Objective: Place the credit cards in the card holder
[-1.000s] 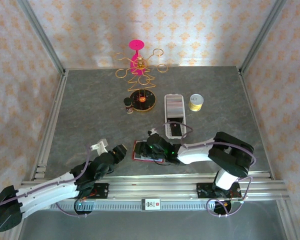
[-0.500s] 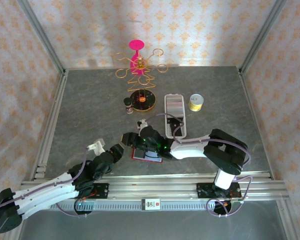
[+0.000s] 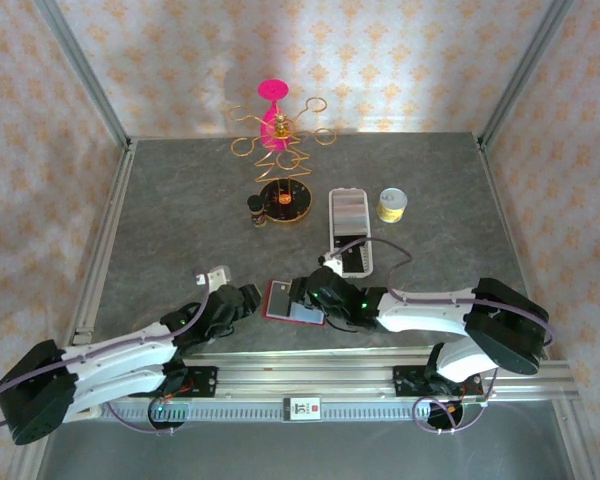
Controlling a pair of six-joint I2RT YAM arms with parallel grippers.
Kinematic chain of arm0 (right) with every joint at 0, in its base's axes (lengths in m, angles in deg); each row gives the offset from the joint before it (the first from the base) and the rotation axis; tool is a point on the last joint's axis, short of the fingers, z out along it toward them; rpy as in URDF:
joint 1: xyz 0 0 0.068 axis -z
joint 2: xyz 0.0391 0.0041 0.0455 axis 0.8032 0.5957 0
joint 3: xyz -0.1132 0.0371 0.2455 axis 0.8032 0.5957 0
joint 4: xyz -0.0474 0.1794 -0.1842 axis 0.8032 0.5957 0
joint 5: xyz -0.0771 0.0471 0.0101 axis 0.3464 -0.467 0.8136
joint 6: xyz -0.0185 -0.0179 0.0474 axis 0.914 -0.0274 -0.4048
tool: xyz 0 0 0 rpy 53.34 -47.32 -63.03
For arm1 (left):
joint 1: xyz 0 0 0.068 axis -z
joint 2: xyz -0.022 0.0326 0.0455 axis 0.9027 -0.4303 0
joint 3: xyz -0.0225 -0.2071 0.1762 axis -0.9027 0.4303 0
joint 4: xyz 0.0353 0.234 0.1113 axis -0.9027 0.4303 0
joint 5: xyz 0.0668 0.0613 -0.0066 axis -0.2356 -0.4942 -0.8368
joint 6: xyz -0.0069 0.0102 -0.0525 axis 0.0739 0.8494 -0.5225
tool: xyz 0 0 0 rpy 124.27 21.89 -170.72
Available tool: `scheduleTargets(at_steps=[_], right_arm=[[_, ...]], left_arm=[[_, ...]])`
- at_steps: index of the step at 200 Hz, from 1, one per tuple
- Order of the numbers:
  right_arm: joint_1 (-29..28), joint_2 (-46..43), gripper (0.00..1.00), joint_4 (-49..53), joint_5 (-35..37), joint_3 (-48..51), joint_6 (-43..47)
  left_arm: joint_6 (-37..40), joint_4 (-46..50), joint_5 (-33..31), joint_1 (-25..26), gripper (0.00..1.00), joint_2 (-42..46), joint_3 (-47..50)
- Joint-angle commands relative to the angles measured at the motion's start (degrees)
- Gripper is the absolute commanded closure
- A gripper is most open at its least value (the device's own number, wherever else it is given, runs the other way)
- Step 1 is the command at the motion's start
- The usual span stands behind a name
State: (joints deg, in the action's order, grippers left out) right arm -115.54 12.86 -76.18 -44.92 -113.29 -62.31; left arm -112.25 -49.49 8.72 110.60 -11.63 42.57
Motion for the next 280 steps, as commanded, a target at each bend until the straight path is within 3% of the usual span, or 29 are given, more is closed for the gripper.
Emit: scheduleTargets(at_steps=[1, 72, 132, 215, 280], right_arm=[[-0.47, -0.33, 0.5, 3.03, 2.0, 1.03, -1.96], [-0.81, 2.77, 0.49, 8.17, 2.3, -0.86, -2.27], [-1.11, 5.8, 0.49, 4.94, -0.67, -2.16, -1.57], [-1.26, 3.44, 0.49, 3.44, -0.17, -2.6, -1.13], [-1.97, 2.83, 0.49, 8.88, 0.82, -5.6, 0.9]], left_arm=[[4.13, -7.35, 6.43, -1.34, 0.52, -4.31, -1.98], [4.48, -13.13, 10.19, -1.45, 0.57, -11.23, -1.44], [4.41, -17.74, 15.02, -1.48, 0.62, -15.67, -0.09], [3.95, -20.2, 17.28, -1.47, 0.66, -16.44, 1.77], [3.77, -20.16, 17.56, -1.39, 0.68, -16.9, 1.9]])
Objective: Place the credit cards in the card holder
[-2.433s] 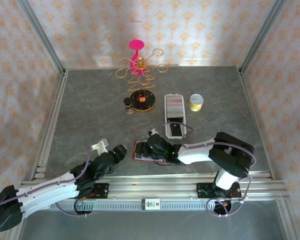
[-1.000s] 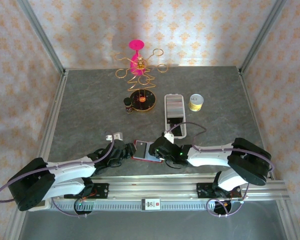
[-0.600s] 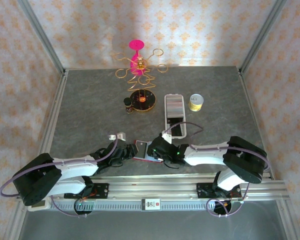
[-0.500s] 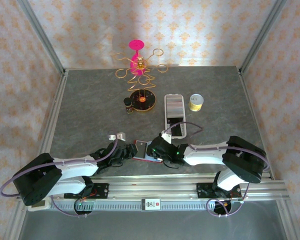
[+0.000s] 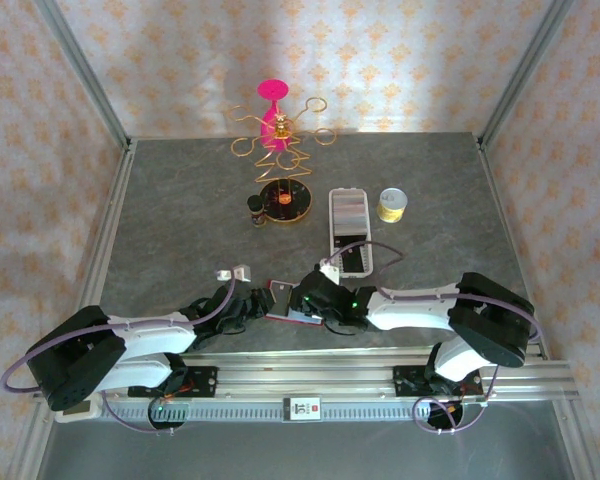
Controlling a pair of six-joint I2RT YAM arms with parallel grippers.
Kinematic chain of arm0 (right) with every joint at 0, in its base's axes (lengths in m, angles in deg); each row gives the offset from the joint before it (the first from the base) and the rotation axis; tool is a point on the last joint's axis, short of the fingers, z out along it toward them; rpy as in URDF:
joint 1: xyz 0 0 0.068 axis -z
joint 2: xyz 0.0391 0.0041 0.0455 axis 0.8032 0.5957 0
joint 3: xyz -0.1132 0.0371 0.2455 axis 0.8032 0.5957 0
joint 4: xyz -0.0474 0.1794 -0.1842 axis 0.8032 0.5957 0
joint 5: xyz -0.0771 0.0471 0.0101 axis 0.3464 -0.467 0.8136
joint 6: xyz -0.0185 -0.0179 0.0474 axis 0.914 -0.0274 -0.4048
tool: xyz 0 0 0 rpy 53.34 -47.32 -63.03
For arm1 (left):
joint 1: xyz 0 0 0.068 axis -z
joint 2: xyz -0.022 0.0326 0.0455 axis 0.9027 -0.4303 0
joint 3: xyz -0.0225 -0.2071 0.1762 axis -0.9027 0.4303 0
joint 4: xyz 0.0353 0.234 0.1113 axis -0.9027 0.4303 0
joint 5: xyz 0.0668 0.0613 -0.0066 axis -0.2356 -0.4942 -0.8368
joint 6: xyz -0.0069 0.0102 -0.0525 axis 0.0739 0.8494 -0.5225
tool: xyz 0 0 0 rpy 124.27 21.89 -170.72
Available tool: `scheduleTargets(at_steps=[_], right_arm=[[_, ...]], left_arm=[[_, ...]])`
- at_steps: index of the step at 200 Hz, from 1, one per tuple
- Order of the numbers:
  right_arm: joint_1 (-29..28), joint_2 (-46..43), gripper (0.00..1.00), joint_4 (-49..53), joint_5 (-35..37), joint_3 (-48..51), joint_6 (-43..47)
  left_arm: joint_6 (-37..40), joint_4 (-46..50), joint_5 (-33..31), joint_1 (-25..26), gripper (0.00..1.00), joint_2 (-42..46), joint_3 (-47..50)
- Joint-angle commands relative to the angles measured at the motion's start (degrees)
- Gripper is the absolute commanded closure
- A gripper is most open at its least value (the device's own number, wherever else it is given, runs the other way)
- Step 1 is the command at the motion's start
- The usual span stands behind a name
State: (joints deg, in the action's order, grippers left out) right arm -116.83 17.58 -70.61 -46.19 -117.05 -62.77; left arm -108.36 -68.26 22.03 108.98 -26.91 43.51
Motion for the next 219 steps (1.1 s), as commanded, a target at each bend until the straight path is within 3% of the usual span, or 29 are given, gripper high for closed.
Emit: scheduleTargets(at_steps=[1, 35, 78, 94, 140, 197, 219], right_arm=[[-0.68, -1.92, 0.49, 3.27, 2.08, -1.84, 1.38], [-0.71, -1.44, 0.49, -1.23, -0.37, -1.72, 1.57], [-0.74, 1.96, 0.48, -14.49, -4.39, -2.18, 0.96], [-0.74, 4.67, 0.43, -17.57, -4.4, -3.0, 0.36], [1.58, 11.89, 0.42, -25.17, -8.96, -3.25, -2.51], [2.7, 11.67, 0.41, -24.77, -9.1, -2.21, -2.91], [3.1, 11.59, 0.41, -25.52, -9.94, -1.84, -2.44]], left_arm=[[-0.16, -1.36, 4.24, 0.2, 0.68, -1.63, 0.99], [-0.36, -1.68, 4.33, 0.31, 0.68, -1.47, 1.34], [-2.38, -4.95, 6.06, 0.33, 0.7, -0.07, 3.55], [-2.74, -3.93, 5.55, 0.3, 0.69, 1.43, 4.28], [-3.43, 1.74, 2.62, 0.38, 0.66, 7.41, 6.02], [-3.29, 13.94, -3.72, 0.37, 0.64, 15.67, 4.28], [-2.77, 14.41, -3.83, 0.36, 0.64, 18.02, 4.08]])
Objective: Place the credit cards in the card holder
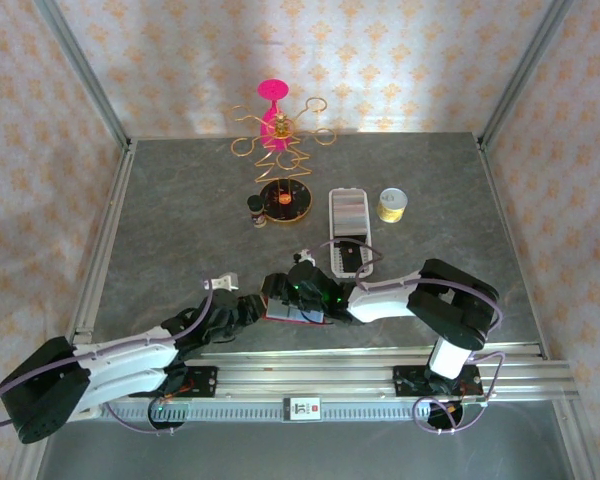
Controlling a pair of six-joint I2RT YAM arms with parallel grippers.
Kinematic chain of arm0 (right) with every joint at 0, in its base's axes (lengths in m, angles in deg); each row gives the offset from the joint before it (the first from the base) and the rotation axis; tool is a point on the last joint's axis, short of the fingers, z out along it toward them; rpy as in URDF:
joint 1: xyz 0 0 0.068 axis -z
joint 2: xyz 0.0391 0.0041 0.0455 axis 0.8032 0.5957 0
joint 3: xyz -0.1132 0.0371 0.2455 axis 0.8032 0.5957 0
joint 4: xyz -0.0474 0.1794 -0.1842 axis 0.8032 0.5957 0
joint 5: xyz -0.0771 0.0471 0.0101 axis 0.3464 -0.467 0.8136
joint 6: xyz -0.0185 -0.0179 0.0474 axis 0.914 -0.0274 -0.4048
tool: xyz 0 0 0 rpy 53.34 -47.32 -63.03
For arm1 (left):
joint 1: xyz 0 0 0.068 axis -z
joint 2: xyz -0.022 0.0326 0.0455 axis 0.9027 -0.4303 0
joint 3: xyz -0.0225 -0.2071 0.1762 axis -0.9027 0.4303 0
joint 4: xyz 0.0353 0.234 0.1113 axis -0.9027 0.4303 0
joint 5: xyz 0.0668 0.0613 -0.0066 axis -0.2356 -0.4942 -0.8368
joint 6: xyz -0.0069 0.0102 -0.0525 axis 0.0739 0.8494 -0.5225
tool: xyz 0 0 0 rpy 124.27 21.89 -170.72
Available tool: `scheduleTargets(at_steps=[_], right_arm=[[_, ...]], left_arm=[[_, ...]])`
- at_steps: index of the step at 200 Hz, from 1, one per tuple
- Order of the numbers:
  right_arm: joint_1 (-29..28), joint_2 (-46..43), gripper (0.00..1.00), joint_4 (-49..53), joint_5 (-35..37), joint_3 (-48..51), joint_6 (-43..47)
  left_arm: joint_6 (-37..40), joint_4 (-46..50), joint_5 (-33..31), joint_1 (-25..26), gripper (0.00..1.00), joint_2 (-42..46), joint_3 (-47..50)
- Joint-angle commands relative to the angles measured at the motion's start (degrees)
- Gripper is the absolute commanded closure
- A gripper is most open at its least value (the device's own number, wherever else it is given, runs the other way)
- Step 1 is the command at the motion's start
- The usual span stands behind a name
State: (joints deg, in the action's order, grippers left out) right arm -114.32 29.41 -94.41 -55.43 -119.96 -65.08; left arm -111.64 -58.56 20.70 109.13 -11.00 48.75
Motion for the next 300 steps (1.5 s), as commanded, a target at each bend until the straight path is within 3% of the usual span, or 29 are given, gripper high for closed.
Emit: scheduleTargets(at_steps=[1, 55, 94, 119, 134, 151, 184, 217, 254, 300], right_arm=[[0.59, -0.28, 0.41, -1.84, -0.75, 1.02, -0.05], [2.5, -9.62, 0.4, 5.93, 2.88, -2.12, 14.34], [7.6, -21.69, 0.38, 14.4, 4.95, -3.09, 33.64], [9.99, -29.26, 0.36, 15.32, 4.92, -1.73, 53.92], [10.52, -33.51, 0.35, 17.73, 2.97, -0.94, 71.01], [11.41, -35.61, 0.16, 23.82, 4.09, -1.59, 88.11], [20.52, -30.47, 0.13, 41.82, 0.64, -8.4, 109.14], [29.22, -23.4, 0.15, 43.58, -1.19, -9.91, 124.15], [34.34, -15.19, 0.18, 42.1, -3.98, -13.31, 130.84], [35.3, -8.66, 0.19, 36.53, -3.73, -14.85, 135.59]], left_arm=[[0.52, 4.65, -2.42, 0.2, 0.64, 2.17, -1.16], [2.46, 5.26, -0.97, 0.21, 0.57, 2.24, -4.09], [5.0, 6.24, -1.67, 0.17, 0.5, 0.88, -6.19], [6.99, 5.66, -1.05, 0.12, 0.45, -1.4, -8.11], [8.53, 5.8, -0.51, 0.12, 0.44, -3.1, -9.76], [10.01, 6.1, -0.37, 0.12, 0.42, -4.9, -11.21], [11.25, 6.13, -1.01, 0.15, 0.41, -7.74, -12.26], [12.63, 4.55, 0.67, 0.12, 0.44, -11.07, -12.92], [13.54, 3.55, 3.28, 0.2, 0.49, -15.6, -14.06], [13.13, 2.19, 4.76, 0.24, 0.52, -17.31, -13.33]])
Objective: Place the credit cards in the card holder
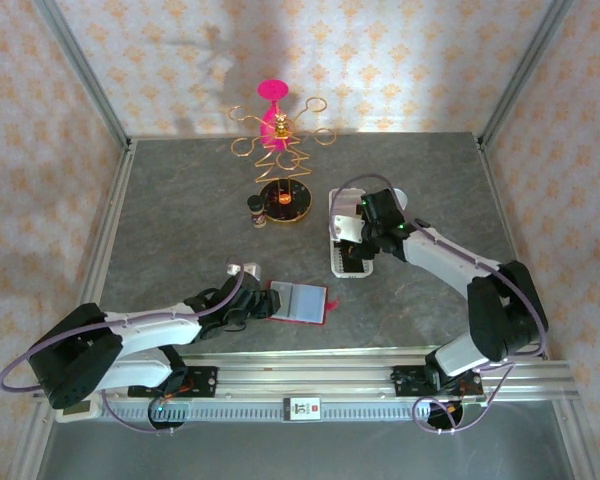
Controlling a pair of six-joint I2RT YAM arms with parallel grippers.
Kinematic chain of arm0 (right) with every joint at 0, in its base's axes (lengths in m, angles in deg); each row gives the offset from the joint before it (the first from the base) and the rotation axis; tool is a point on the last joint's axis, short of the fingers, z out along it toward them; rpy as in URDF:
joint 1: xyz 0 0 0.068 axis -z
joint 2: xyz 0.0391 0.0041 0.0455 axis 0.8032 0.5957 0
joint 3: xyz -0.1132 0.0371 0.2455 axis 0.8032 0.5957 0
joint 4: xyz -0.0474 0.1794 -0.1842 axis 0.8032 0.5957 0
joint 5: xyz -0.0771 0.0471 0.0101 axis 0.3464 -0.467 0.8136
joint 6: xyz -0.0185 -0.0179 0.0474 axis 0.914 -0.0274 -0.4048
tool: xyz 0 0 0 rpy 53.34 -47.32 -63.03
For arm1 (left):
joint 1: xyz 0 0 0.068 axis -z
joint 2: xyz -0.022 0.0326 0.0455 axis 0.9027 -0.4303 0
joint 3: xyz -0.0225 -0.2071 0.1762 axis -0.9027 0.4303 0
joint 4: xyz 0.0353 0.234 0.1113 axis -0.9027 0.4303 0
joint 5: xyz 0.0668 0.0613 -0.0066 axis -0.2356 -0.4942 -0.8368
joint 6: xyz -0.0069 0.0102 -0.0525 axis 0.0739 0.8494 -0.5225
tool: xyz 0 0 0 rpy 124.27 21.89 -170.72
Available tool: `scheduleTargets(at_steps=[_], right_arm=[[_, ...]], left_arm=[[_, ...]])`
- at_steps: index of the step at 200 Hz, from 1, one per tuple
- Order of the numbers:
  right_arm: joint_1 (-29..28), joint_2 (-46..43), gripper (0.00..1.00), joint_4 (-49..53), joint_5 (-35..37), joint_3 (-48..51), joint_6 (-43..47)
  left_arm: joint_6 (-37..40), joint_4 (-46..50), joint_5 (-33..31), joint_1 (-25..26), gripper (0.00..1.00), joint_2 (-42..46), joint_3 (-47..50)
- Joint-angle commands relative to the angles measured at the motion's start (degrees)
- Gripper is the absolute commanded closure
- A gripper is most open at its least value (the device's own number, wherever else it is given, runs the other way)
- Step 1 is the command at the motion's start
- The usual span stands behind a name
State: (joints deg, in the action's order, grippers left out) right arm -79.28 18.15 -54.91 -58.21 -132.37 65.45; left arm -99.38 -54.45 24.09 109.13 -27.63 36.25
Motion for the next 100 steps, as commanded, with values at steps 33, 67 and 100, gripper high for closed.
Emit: scheduleTargets(at_steps=[33, 67, 100], right_arm=[[0.24, 6.52, 0.2, -4.92, -1.39, -4.04, 6.45], [0.25, 9.49, 0.22, -6.69, -0.47, -4.73, 7.64], [0.2, 10.31, 0.26, -8.37, 0.91, -4.04, 9.62]], left_arm=[[0.25, -2.8, 2.04, 0.2, 0.54, -1.07, 0.08], [-0.19, -3.47, 2.59, 0.24, 0.57, -1.24, 0.62], [-0.3, -3.55, 2.66, 0.21, 0.59, -1.7, 0.71]])
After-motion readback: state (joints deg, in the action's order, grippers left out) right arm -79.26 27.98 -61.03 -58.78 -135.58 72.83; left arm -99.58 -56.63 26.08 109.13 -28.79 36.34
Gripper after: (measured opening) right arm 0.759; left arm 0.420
